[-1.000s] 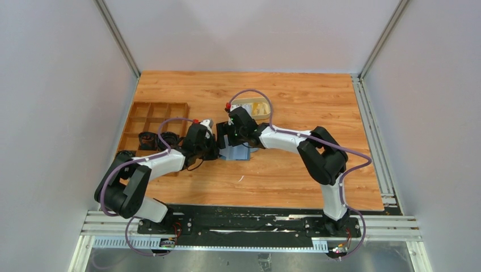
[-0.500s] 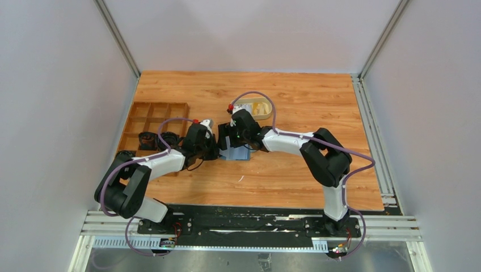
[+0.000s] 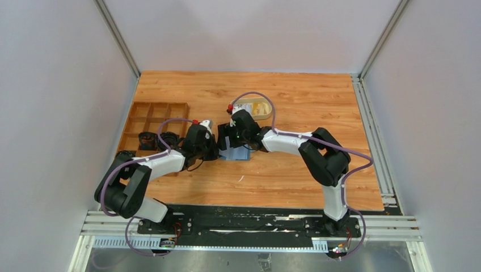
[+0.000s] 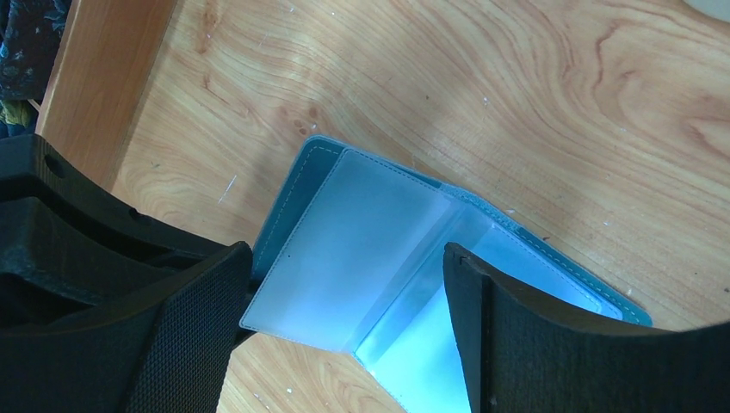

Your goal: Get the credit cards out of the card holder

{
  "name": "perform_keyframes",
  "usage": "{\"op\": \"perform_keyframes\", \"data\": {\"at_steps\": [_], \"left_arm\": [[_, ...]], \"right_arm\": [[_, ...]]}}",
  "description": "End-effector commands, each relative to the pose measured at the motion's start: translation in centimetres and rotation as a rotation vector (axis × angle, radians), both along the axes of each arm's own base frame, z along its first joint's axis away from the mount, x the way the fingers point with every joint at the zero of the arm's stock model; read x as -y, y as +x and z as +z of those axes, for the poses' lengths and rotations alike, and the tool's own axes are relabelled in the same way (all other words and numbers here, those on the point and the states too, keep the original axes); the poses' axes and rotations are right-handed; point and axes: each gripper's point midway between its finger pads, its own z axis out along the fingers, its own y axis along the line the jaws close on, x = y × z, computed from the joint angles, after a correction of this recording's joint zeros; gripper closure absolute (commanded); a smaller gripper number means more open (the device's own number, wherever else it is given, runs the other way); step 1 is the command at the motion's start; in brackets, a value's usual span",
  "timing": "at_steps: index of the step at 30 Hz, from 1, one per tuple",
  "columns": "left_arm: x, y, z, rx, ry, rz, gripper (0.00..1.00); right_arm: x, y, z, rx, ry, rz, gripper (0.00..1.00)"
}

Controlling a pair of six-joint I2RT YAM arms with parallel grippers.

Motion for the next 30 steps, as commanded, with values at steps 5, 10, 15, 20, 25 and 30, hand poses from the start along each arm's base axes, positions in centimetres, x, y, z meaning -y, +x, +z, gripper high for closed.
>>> {"op": "perform_keyframes", "data": {"at_steps": [5, 10, 15, 20, 25, 30], "left_arm": [[-1.5, -2.4, -2.8, -0.099, 0.080, -0.008, 1.00], [-1.6, -2.4, -3.0, -0.102, 0.084, -0.002, 1.00], [-1.6, -2.3, -3.0, -0.101, 0.083, 0.005, 1.00], [-1.5, -2.2, -3.2, -0.106, 0.087, 0.005, 1.00], [-1.6, -2.2, -3.3, -0.112, 0.091, 0.008, 1.00], [-1.7, -2.1, -3.5, -0.114, 0.097, 0.016, 1.00]], "right_arm": [[1.4, -1.0, -4.6, -0.057, -0.126, -0.011, 0.15], [2.8, -0.9, -5.8, -0.074, -0.200, -0.045, 0.15], [4.5, -1.2, -7.1, -0.107, -0.280, -0.070, 0.15], [6.9, -1.2, -8.4, -0.113, -0.371, -0.113, 0.15], [8.8, -1.8, -9.5, -0.140, -0.412, -0.130, 0.15], [10.1, -2.3, -9.6, -0.143, -0.434, -0.132, 0.14]]}}
